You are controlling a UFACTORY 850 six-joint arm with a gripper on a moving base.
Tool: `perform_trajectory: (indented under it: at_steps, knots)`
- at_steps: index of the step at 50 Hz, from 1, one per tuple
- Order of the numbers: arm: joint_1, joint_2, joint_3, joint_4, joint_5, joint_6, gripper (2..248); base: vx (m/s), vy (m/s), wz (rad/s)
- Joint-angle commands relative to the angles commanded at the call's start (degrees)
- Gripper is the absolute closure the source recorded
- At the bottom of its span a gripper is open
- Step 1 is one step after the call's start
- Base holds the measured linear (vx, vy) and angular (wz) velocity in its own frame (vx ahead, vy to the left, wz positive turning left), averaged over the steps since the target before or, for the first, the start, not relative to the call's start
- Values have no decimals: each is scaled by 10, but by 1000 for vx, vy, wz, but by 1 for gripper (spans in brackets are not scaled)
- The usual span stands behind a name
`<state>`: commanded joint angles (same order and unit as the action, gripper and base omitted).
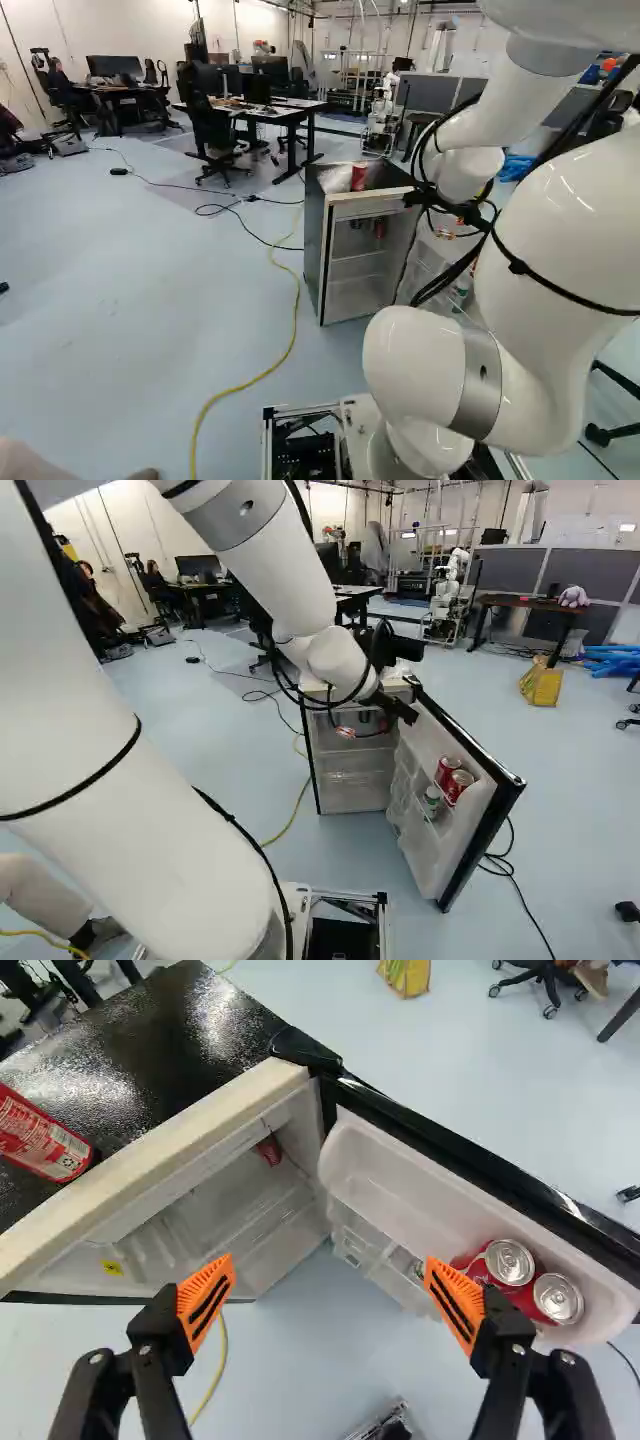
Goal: Grab a drink from the fridge
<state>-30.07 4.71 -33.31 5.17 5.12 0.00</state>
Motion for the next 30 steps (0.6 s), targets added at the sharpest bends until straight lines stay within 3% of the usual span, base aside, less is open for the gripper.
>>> perform_trajectory:
  at_steps: [30]
  knots:
    - [-52, -3, -47, 0, -9, 0, 3, 0, 0, 0]
